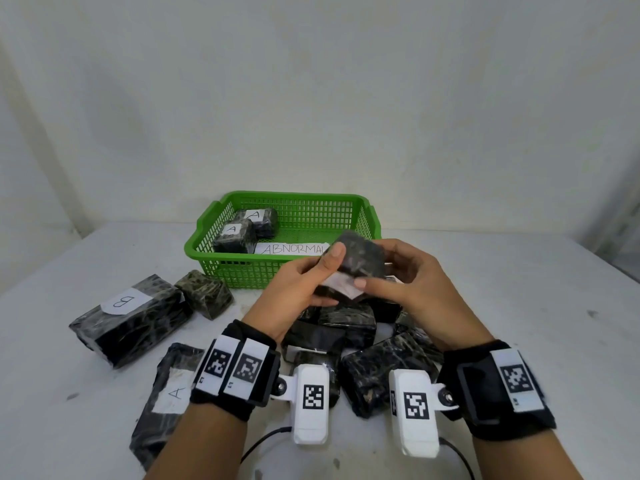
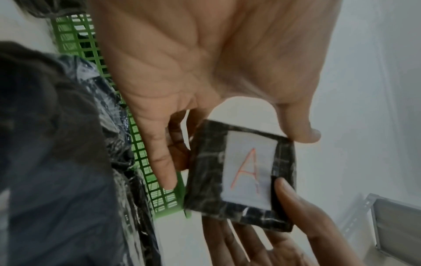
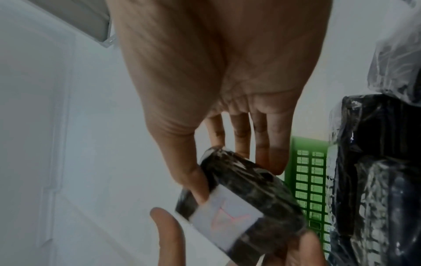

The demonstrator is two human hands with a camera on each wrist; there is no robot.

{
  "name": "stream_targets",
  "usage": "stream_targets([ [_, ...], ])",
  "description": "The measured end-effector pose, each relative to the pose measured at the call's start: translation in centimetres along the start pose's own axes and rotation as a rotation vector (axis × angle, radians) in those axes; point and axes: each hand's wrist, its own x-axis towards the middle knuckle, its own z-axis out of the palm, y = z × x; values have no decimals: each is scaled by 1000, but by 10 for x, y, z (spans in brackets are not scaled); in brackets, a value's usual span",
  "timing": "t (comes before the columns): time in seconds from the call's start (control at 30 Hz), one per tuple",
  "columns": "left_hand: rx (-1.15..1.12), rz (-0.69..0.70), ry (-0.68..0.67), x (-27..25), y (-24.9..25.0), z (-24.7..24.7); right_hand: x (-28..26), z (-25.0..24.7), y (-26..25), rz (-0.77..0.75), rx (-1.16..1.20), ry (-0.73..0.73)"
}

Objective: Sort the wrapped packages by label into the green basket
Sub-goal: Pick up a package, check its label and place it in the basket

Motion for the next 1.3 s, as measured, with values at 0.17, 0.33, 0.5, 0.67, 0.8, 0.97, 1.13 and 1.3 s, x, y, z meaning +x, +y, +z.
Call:
stream_targets([
  [0.17,-89,-22,79,2,-1,3,3,0,-2,176,287,93],
  [0.33,-42,-34,125,2,1,1,5,4,-4,201,223,120],
  [0.5,18,-46,118,0,7,0,9,8,-11,186,99,156],
  [0.67,162,-38,87,6,31,-11,29,5,-26,228,25,92],
  [0.8,325,-68,61,18,52,-25,57,8,-30,241,-34,67],
  [0.97,608,-102,288,60,77,-67,106,23,-26,330,34,44],
  [1.13,687,-248,492,124,78,-126,161,44,-13,466,-22,54],
  [1.3,1084,-396,399,172,63,-171,214,62,10,577,-117,35],
])
